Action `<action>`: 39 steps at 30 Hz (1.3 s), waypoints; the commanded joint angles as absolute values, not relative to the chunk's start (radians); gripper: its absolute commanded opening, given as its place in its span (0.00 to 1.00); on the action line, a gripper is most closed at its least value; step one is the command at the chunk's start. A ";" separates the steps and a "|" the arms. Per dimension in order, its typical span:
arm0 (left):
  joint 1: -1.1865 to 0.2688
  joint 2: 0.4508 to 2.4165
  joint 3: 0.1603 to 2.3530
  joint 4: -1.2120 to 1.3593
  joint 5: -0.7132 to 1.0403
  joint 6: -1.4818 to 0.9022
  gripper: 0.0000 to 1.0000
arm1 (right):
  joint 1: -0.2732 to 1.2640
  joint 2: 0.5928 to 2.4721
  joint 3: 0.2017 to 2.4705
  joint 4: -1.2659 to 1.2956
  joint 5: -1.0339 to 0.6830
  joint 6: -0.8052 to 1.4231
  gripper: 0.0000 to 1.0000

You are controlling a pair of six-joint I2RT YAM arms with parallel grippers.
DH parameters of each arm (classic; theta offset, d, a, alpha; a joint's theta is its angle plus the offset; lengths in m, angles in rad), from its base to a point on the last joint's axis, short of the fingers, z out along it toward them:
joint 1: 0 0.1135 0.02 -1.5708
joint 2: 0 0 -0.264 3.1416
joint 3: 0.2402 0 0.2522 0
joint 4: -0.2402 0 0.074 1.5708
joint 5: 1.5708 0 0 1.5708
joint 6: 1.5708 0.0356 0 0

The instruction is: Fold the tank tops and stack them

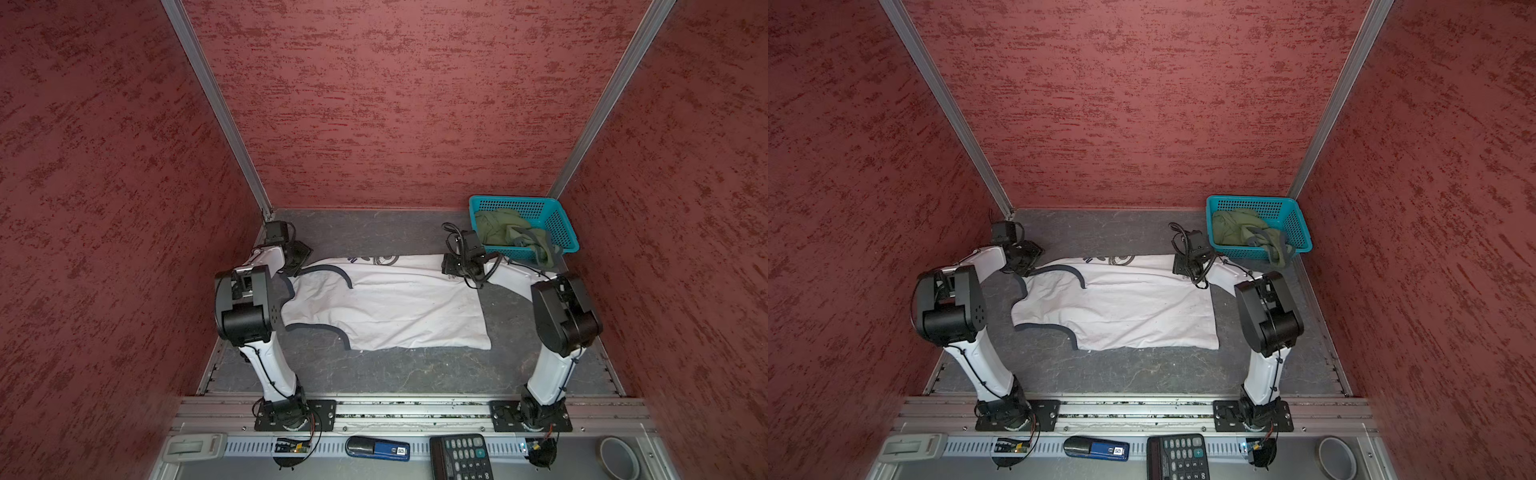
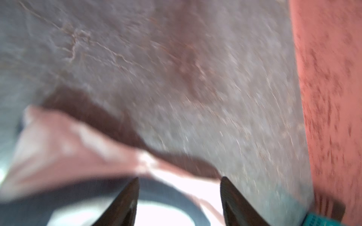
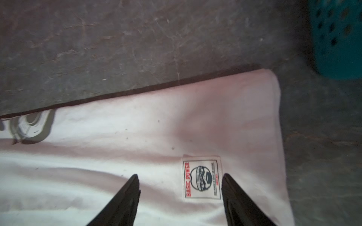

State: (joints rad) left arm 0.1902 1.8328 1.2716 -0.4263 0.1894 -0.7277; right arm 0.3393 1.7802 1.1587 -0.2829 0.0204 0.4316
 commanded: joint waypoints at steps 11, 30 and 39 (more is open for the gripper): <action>-0.153 1.231 0.922 -0.774 0.079 -0.619 0.76 | 0.351 1.193 0.749 -0.555 0.030 0.568 0.68; -0.616 1.022 0.507 -0.687 -0.002 -0.982 0.65 | 0.362 0.834 0.388 -0.644 -0.003 0.871 0.68; -0.589 1.064 0.476 -0.604 -0.004 -0.958 0.59 | 0.377 0.855 0.377 -0.628 -0.021 0.881 0.63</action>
State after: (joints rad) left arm -0.5991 1.0500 0.4870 -0.6624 0.0101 -0.9573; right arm 0.3645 0.8463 0.3756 -0.6369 -0.0109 0.8474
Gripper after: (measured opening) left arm 0.592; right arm 0.640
